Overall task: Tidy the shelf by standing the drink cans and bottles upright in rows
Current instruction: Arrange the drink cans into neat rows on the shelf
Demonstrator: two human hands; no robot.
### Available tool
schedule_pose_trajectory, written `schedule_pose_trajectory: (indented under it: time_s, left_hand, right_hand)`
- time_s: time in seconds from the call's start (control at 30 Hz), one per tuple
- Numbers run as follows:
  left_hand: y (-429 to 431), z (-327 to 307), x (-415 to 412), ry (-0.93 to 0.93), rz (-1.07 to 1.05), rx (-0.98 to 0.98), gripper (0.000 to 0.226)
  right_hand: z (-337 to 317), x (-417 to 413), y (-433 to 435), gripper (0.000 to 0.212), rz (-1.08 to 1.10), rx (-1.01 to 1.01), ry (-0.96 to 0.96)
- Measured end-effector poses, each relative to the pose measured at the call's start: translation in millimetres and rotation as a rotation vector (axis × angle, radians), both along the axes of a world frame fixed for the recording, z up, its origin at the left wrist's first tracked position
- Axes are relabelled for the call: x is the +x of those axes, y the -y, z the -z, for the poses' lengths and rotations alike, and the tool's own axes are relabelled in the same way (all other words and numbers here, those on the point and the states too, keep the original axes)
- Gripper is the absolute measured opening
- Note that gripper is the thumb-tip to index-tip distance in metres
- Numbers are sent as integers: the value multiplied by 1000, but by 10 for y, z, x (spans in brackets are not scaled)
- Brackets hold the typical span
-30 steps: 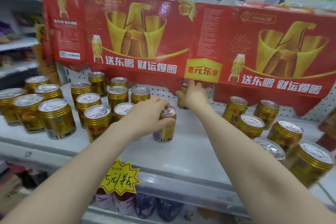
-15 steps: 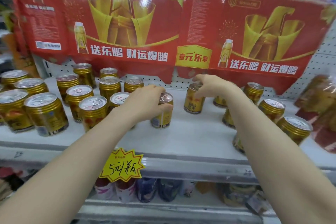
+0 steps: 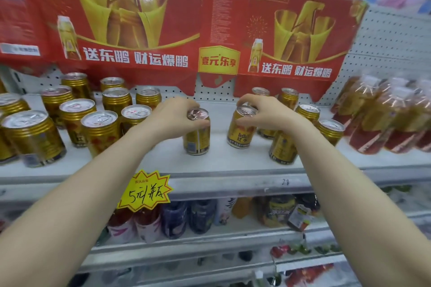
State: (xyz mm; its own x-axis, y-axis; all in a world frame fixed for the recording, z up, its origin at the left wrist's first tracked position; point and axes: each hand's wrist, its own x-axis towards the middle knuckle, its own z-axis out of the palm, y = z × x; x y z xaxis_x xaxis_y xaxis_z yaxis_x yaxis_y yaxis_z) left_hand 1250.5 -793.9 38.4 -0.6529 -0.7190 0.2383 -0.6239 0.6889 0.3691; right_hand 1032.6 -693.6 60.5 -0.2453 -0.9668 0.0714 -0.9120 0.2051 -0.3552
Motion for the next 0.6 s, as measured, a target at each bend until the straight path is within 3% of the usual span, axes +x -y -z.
schedule_pose_trajectory:
  time_s: [0.3, 0.47, 0.6]
  left_hand:
    - [-428, 65, -106, 33, -66, -53, 73]
    - [-458, -77, 61, 21, 206, 171, 62]
    - [-428, -88, 54, 27, 186, 120, 58]
  right_hand:
    - [22, 120, -496, 49, -55, 82, 8]
    - [79, 159, -552, 42, -28, -22, 27]
    - [112, 186, -547, 44, 1, -73, -10]
